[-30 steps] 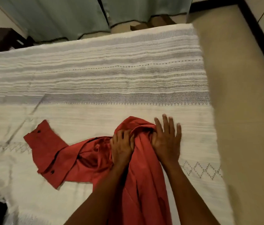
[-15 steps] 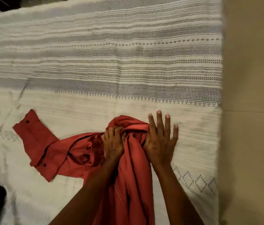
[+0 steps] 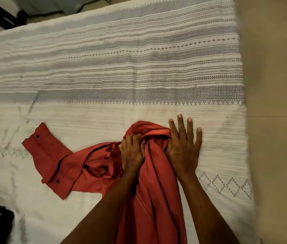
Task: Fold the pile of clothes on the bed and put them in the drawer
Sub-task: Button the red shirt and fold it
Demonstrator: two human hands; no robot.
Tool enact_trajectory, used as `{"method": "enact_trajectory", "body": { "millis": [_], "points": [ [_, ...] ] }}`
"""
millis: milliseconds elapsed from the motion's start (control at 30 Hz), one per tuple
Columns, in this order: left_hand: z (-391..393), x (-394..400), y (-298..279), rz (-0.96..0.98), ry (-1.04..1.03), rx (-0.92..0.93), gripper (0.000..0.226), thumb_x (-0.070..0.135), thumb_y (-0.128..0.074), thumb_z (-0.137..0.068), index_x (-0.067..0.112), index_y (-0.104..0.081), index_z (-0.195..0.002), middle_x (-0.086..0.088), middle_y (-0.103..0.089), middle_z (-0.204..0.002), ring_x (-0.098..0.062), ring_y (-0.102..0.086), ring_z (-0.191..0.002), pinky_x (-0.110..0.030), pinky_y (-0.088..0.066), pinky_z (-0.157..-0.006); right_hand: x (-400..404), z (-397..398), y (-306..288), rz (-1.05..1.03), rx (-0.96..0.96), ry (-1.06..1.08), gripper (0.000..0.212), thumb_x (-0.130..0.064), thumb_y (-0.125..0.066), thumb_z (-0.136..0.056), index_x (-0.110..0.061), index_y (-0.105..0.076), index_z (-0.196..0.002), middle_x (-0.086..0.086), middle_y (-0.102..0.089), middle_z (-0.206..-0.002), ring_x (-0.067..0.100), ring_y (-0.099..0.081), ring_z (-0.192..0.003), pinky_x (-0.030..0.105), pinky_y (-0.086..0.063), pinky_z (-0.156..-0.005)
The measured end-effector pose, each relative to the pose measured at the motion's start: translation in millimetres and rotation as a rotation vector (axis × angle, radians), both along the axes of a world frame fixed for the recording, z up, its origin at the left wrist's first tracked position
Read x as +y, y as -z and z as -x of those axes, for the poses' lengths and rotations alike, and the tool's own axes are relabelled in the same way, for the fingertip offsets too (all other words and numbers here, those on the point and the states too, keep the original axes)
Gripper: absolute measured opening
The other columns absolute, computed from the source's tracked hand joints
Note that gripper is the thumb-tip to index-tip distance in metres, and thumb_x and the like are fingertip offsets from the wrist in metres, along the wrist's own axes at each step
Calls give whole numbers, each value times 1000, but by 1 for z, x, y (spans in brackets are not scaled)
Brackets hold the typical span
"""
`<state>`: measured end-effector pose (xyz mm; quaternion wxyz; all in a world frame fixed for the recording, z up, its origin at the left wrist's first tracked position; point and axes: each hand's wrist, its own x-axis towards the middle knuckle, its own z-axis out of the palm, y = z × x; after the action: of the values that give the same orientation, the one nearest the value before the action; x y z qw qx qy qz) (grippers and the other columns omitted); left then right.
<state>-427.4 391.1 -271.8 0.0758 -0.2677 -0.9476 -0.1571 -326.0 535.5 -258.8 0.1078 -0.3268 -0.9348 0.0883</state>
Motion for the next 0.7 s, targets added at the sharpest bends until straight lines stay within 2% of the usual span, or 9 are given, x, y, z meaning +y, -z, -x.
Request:
{"method": "enact_trajectory", "body": {
  "millis": [100,267,367,433,467,533,567,633,700],
  "points": [
    [0,-2,0,-37,17,23,22,35,-45,-93,23,-47,-112,-9,-59,-101,-24,-44,-93,-38,-30,-76,-1,2,3,-45,11,-8,57,-28,-37,-103,-25,-27,-159,4,-14,-168,29,-9,-155,56,-8,-123],
    [2,-2,-1,-82,65,90,19,35,-45,-93,22,-50,-105,-9,-60,-96,-30,-54,-86,-39,-44,-69,-2,3,6,-75,51,-8,53,-28,-39,-103,-23,-35,-155,5,-22,-166,29,-15,-154,55,-10,-123],
    [4,-3,-2,-112,97,95,24,35,-46,-93,17,-60,-100,-10,-61,-91,-32,-57,-81,-39,-46,-66,-7,10,2,-3,161,28,48,-22,-49,-98,-11,-46,-144,14,-42,-155,34,-33,-147,52,-20,-122],
    [4,-10,-5,-144,136,89,29,34,-46,-92,13,-66,-94,-11,-63,-87,-33,-60,-77,-38,-47,-63,-23,8,-5,92,259,99,42,-15,-58,-93,-3,-53,-133,21,-59,-136,38,-51,-132,50,-38,-113],
    [4,-14,-9,-180,157,91,30,33,-46,-92,12,-68,-92,-12,-64,-86,-33,-62,-73,-37,-48,-60,-32,2,-13,163,299,145,36,-17,-58,-94,-6,-56,-128,20,-63,-125,39,-55,-122,49,-46,-101],
    [6,-20,-15,-281,216,43,34,32,-47,-93,10,-72,-93,-13,-68,-86,-34,-64,-70,-37,-50,-59,-43,-10,-27,337,321,193,24,-28,-52,-98,-19,-58,-119,13,-66,-108,37,-60,-102,44,-50,-79],
    [1,-34,-22,-376,258,9,36,32,-46,-95,9,-74,-99,-13,-70,-91,-34,-66,-74,-38,-52,-63,-55,-23,-35,380,330,185,21,-32,-50,-99,-24,-59,-116,11,-68,-104,37,-62,-96,41,-49,-74],
    [-17,-68,-42,-505,338,-232,34,30,-48,-101,13,-72,-117,-8,-72,-110,-27,-67,-98,-36,-53,-87,-79,-55,-45,470,341,162,19,-34,-50,-100,-31,-64,-114,8,-72,-103,35,-65,-95,38,-47,-73],
    [-44,-106,-62,-499,414,-418,33,26,-50,-101,19,-67,-129,0,-68,-127,-15,-62,-118,-30,-46,-104,-105,-89,-54,509,331,137,20,-36,-51,-100,-39,-64,-114,-1,-72,-110,30,-66,-100,35,-46,-76]
  ]
}}
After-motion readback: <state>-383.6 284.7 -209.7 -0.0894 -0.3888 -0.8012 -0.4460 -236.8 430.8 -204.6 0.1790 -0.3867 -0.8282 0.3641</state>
